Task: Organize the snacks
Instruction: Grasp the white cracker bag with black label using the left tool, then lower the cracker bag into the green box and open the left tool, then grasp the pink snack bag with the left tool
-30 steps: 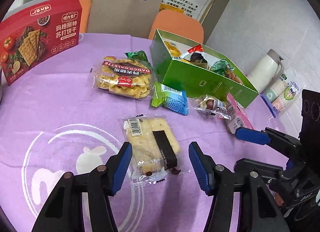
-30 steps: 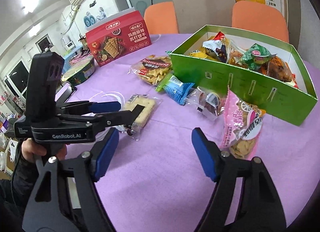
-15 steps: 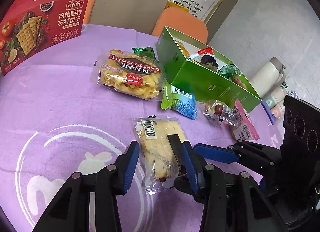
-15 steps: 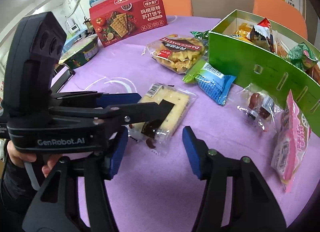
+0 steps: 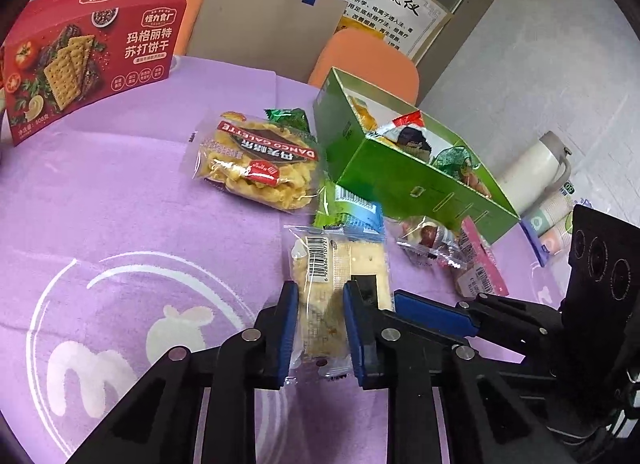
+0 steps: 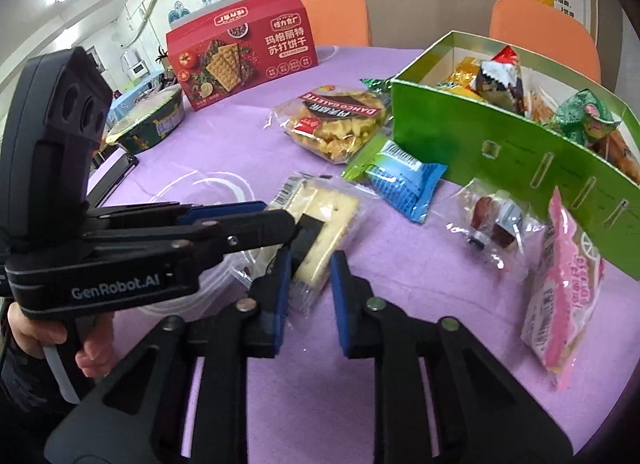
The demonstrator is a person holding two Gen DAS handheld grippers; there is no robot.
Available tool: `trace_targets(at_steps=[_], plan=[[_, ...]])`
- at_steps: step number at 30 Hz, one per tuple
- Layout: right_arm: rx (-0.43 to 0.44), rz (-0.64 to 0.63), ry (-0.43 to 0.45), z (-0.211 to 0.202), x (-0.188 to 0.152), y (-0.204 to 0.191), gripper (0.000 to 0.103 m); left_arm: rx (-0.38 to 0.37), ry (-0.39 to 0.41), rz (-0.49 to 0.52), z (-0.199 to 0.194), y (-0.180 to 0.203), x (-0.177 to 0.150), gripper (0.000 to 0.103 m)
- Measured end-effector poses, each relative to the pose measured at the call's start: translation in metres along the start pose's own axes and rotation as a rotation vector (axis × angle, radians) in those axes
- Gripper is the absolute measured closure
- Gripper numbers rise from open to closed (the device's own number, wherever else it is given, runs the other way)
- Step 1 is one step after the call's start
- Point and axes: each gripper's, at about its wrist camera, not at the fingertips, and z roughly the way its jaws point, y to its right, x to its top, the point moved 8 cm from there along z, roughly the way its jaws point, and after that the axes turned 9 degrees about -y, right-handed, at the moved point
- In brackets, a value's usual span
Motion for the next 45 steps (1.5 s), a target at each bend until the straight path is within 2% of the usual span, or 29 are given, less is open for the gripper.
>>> trace_targets(at_steps=[7, 14, 19, 24, 25, 26, 27, 28, 29, 30, 32, 35, 38, 39, 41, 45], plan=[[-0.009, 0.055, 0.080, -0.033, 0.012, 0.022, 0.084, -0.035, 0.040, 0.043, -0.009, 0.032, 0.025, 0.086], [-0.066, 0.086, 0.202, -0.082, 0.041, 0.053, 0.084, -0.060, 0.108, 0.150, -0.017, 0.090, 0.082, 0.086], [-0.105, 0.147, 0.267, -0.106, 0.067, 0.094, 0.084, -0.079, 0.111, 0.201, 0.000, 0.122, 0.125, 0.086], [-0.128, 0.206, 0.288, -0.100, 0.083, 0.138, 0.083, -0.086, 0.094, 0.202, 0.031, 0.132, 0.149, 0.086], [-0.136, 0.209, 0.288, -0.097, 0.085, 0.144, 0.081, -0.091, 0.095, 0.206, 0.038, 0.132, 0.153, 0.084], [-0.146, 0.209, 0.283, -0.091, 0.086, 0.150, 0.078, -0.088, 0.092, 0.210, 0.041, 0.130, 0.153, 0.077], [-0.168, 0.204, 0.269, -0.086, 0.086, 0.155, 0.071, -0.065, 0.085, 0.206, 0.046, 0.128, 0.154, 0.058], [-0.188, 0.200, 0.251, -0.082, 0.085, 0.160, 0.051, -0.026, 0.082, 0.195, 0.048, 0.122, 0.153, 0.044], [-0.218, 0.199, 0.238, -0.079, 0.082, 0.164, 0.037, 0.004, 0.094, 0.186, 0.047, 0.118, 0.152, 0.022], [-0.245, 0.194, 0.244, -0.078, 0.078, 0.166, 0.032, 0.026, 0.125, 0.183, 0.044, 0.113, 0.151, 0.014], [-0.270, 0.171, 0.269, -0.081, 0.072, 0.168, 0.027, 0.047, 0.161, 0.188, 0.039, 0.109, 0.149, 0.012], [-0.271, 0.172, 0.261, -0.079, 0.065, 0.170, 0.016, 0.074, 0.144, 0.184, 0.037, 0.103, 0.148, 0.011], [-0.249, 0.202, 0.248, -0.083, 0.062, 0.171, 0.015, 0.088, 0.155, 0.183, 0.025, 0.104, 0.148, 0.011], [-0.237, 0.207, 0.261, -0.090, 0.062, 0.170, 0.014, 0.088, 0.166, 0.185, 0.020, 0.105, 0.148, 0.011], [-0.220, 0.213, 0.292, -0.108, 0.062, 0.165, 0.002, 0.093, 0.179, 0.194, 0.008, 0.109, 0.145, 0.011], [-0.238, 0.216, 0.340, -0.150, 0.050, 0.151, 0.001, 0.104, 0.184, 0.227, -0.012, 0.119, 0.129, 0.011]])
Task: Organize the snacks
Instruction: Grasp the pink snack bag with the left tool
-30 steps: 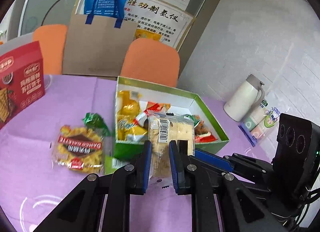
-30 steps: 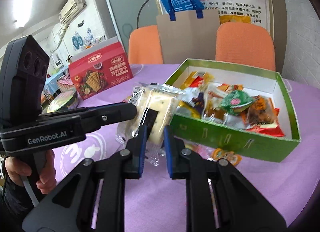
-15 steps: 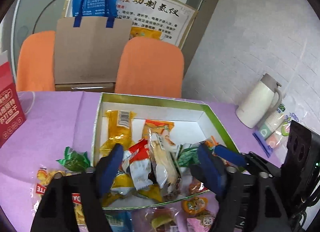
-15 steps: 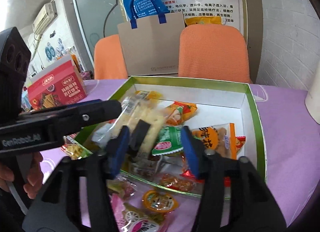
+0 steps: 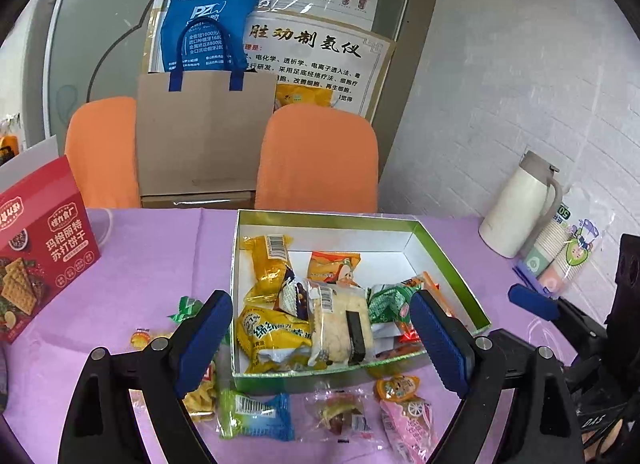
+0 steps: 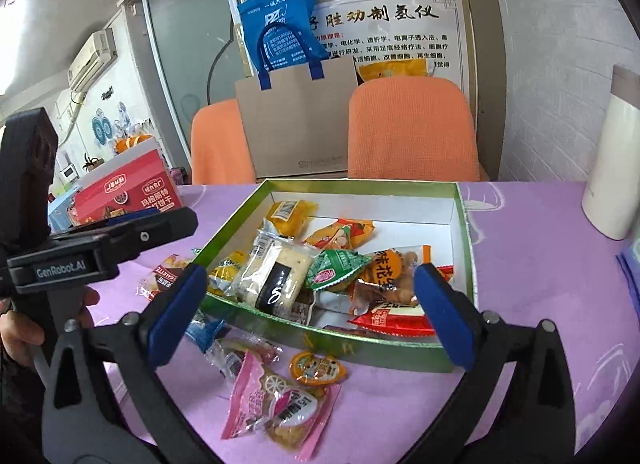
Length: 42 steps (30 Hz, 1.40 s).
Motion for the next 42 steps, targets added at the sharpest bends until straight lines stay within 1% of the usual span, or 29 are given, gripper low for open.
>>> trace_targets(at_steps=[3, 6, 8, 10, 14, 15, 16, 17, 18, 20, 22, 23, 24, 25, 26, 28, 30, 32, 36, 39, 42], plan=[[-0.017, 0.002, 0.022, -0.028, -0.011, 0.002, 0.001, -0.019, -0.005, 0.024, -0.014, 0.010, -0.017, 0.011], [0.001, 0.056, 0.027, -0.044, -0.033, 0.011, 0.001, -0.072, -0.030, 0.035, -0.019, 0.020, -0.039, 0.011], [0.024, 0.103, -0.005, -0.042, -0.053, 0.016, 0.001, -0.108, -0.052, 0.038, -0.017, 0.027, -0.056, 0.011], [0.035, 0.151, -0.057, -0.034, -0.075, 0.022, 0.001, -0.128, -0.088, 0.040, -0.010, 0.033, -0.072, 0.011], [0.079, 0.233, -0.154, -0.011, -0.109, 0.025, 0.001, -0.187, -0.155, 0.030, 0.008, 0.046, -0.090, 0.011], [0.090, 0.245, -0.170, -0.007, -0.114, 0.024, 0.001, -0.208, -0.168, 0.030, 0.012, 0.050, -0.091, 0.015], [0.102, 0.252, -0.187, -0.003, -0.118, 0.021, 0.004, -0.223, -0.178, 0.037, 0.016, 0.054, -0.092, 0.018], [0.107, 0.255, -0.201, 0.000, -0.121, 0.019, 0.006, -0.229, -0.191, 0.047, 0.020, 0.057, -0.093, 0.026], [0.106, 0.249, -0.211, 0.002, -0.123, 0.016, 0.007, -0.232, -0.207, 0.060, 0.025, 0.061, -0.094, 0.033], [0.098, 0.227, -0.217, 0.003, -0.125, 0.012, 0.007, -0.221, -0.232, 0.093, 0.036, 0.069, -0.094, 0.035], [0.093, 0.214, -0.216, 0.002, -0.125, 0.010, 0.007, -0.184, -0.248, 0.122, 0.046, 0.074, -0.094, 0.036], [0.094, 0.212, -0.217, 0.002, -0.125, 0.010, 0.007, -0.178, -0.258, 0.136, 0.050, 0.076, -0.096, 0.043], [0.094, 0.211, -0.219, 0.003, -0.126, 0.009, 0.008, -0.176, -0.273, 0.147, 0.054, 0.077, -0.099, 0.058], [0.095, 0.210, -0.221, 0.003, -0.126, 0.009, 0.008, -0.176, -0.291, 0.149, 0.058, 0.076, -0.103, 0.063], [0.097, 0.209, -0.224, 0.004, -0.126, 0.009, 0.008, -0.186, -0.301, 0.141, 0.059, 0.073, -0.106, 0.066], [0.104, 0.202, -0.230, 0.007, -0.126, 0.008, 0.008, -0.230, -0.308, 0.099, 0.058, 0.064, -0.112, 0.067], [0.114, 0.191, -0.240, 0.012, -0.126, 0.006, 0.011, -0.242, -0.306, 0.065, 0.054, 0.054, -0.115, 0.066], [0.124, 0.177, -0.259, 0.021, -0.125, 0.004, 0.018, -0.238, -0.299, 0.049, 0.051, 0.046, -0.117, 0.067], [0.112, 0.137, -0.300, 0.035, -0.123, 0.000, 0.021, -0.249, -0.302, 0.035, 0.048, 0.038, -0.120, 0.066], [0.129, 0.086, -0.319, 0.043, -0.118, -0.008, 0.021, -0.248, -0.307, 0.038, 0.045, 0.032, -0.125, 0.067], [0.117, 0.012, -0.338, 0.050, -0.114, -0.015, 0.022, -0.265, -0.300, -0.002, 0.037, 0.022, -0.128, 0.066]])
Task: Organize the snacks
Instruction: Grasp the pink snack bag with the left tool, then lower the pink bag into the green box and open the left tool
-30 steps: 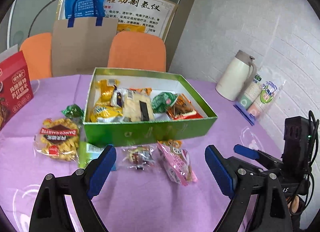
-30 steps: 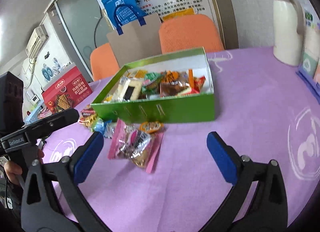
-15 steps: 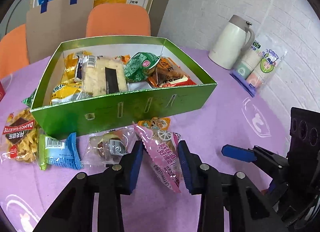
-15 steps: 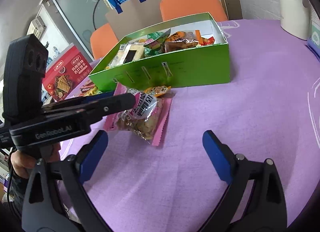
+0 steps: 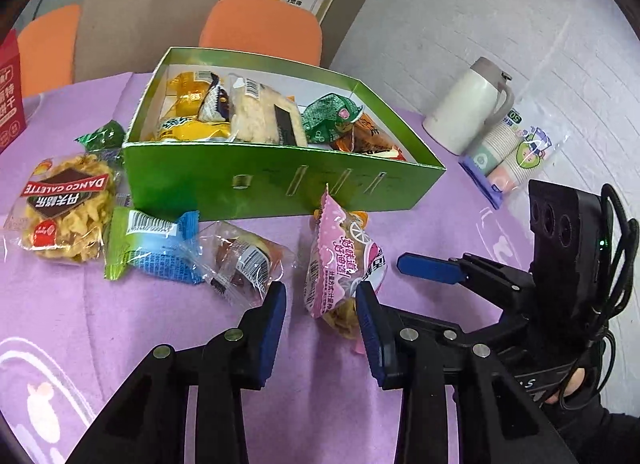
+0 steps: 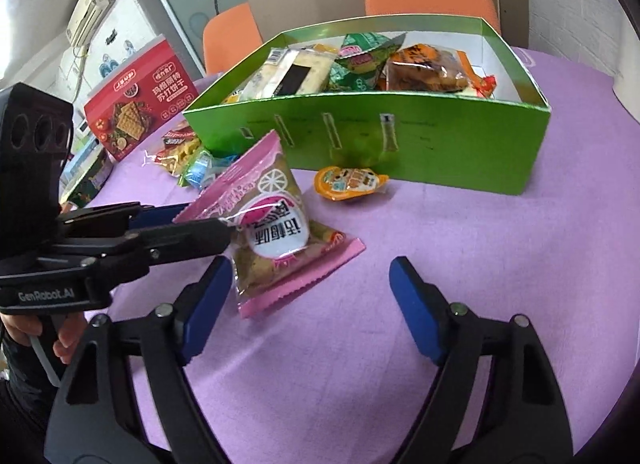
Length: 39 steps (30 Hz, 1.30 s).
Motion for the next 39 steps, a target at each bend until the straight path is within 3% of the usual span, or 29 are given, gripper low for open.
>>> trace_targets(at_steps=[7, 9, 11, 14, 16, 21, 25, 27, 32, 39], plan=[[-0.007, -0.152, -0.033, 0.019, 0.017, -0.007, 0.022, -0.045, -0.014, 0.028, 0.005, 0.009, 0.008, 0.065], [0.019, -0.164, -0.044, 0.024, 0.018, -0.007, 0.027, -0.027, -0.023, 0.039, 0.014, 0.011, 0.013, 0.064], [0.038, -0.165, -0.036, 0.023, 0.019, -0.008, 0.039, -0.051, -0.029, 0.027, 0.019, 0.011, 0.017, 0.064], [0.060, -0.146, -0.032, 0.021, 0.018, -0.006, 0.041, -0.066, -0.026, 0.019, 0.021, 0.011, 0.019, 0.063], [0.065, -0.135, -0.028, 0.021, 0.018, -0.006, 0.042, -0.067, -0.022, 0.026, 0.023, 0.014, 0.019, 0.057], [0.072, -0.118, -0.010, 0.019, 0.017, -0.007, 0.055, -0.037, -0.016, 0.061, 0.031, 0.024, 0.025, 0.052], [0.070, -0.099, 0.019, 0.010, 0.013, -0.005, 0.071, -0.030, -0.015, 0.069, 0.030, 0.032, 0.027, 0.065], [0.064, -0.081, 0.024, 0.001, 0.010, -0.003, 0.073, -0.031, -0.006, 0.080, 0.027, 0.039, 0.028, 0.068], [0.067, -0.063, 0.098, -0.032, 0.016, 0.000, 0.074, -0.031, 0.067, 0.149, 0.000, 0.068, 0.047, 0.070], [0.026, -0.063, 0.243, -0.085, 0.065, 0.012, 0.074, -0.031, 0.163, 0.212, -0.024, 0.091, 0.113, 0.070]])
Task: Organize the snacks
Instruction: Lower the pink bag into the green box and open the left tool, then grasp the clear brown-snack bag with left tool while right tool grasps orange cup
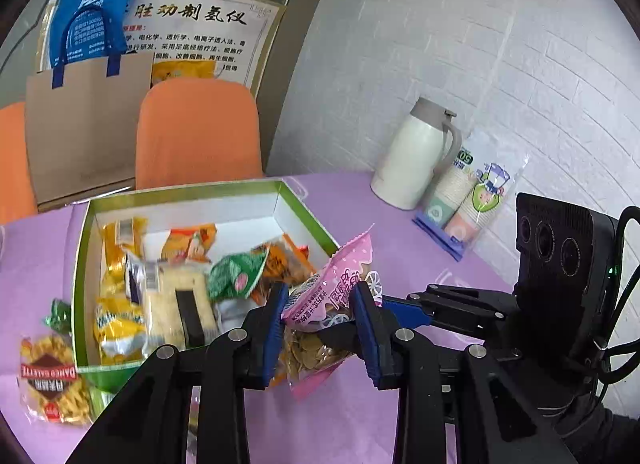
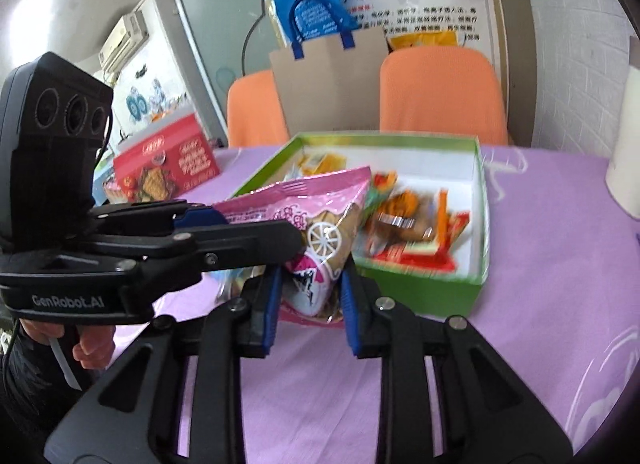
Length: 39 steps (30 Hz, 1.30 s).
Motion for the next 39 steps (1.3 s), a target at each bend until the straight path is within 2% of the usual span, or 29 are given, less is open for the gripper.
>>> trace_targets(at_steps=[6, 12, 13, 14, 15, 16, 17, 18, 20, 22, 27, 32, 35, 39], plan=[[-0.032, 0.027, 0.037, 0.012, 0.043, 0.025, 0.074, -0.003, 0.013, -0.036, 0.020, -0.024, 0.040, 0.070], [-0.031, 0.039, 0.022, 0.036, 0.060, 0.040, 0.074, 0.043, -0.011, -0.070, 0.040, -0.053, 0.049, 0.069], [-0.035, 0.030, 0.015, 0.040, 0.060, 0.040, 0.071, 0.058, -0.021, -0.073, 0.042, -0.058, 0.047, 0.067], [-0.048, 0.013, 0.003, 0.045, 0.060, 0.040, 0.063, 0.074, -0.029, -0.078, 0.043, -0.062, 0.044, 0.053], [-0.071, -0.007, -0.018, 0.051, 0.057, 0.040, 0.054, 0.091, -0.032, -0.085, 0.043, -0.065, 0.041, 0.031], [-0.112, -0.023, -0.034, 0.055, 0.054, 0.043, 0.030, 0.122, -0.021, -0.093, 0.041, -0.069, 0.039, 0.022], [-0.149, -0.030, -0.024, 0.056, 0.051, 0.045, 0.015, 0.170, -0.003, -0.099, 0.038, -0.074, 0.037, 0.012], [-0.168, -0.030, -0.002, 0.055, 0.049, 0.048, 0.014, 0.209, 0.012, -0.101, 0.036, -0.078, 0.035, 0.009], [-0.176, -0.008, 0.019, 0.054, 0.045, 0.053, 0.014, 0.246, 0.010, -0.093, 0.035, -0.082, 0.033, 0.008], [-0.169, 0.021, 0.006, 0.056, 0.038, 0.057, 0.014, 0.246, -0.004, -0.096, 0.035, -0.084, 0.031, 0.008], [-0.188, 0.034, 0.004, 0.045, 0.034, 0.057, 0.014, 0.273, 0.021, -0.081, 0.019, -0.080, 0.029, 0.008], [-0.177, 0.086, 0.021, 0.020, 0.031, 0.049, 0.007, 0.287, 0.045, -0.086, -0.007, -0.069, 0.023, 0.008], [-0.130, 0.113, 0.041, -0.001, 0.024, 0.039, 0.006, 0.294, 0.043, -0.097, -0.026, -0.063, 0.010, 0.008], [-0.110, 0.118, 0.053, -0.020, 0.007, 0.026, 0.006, 0.273, 0.044, -0.124, -0.048, -0.056, -0.017, 0.008]])
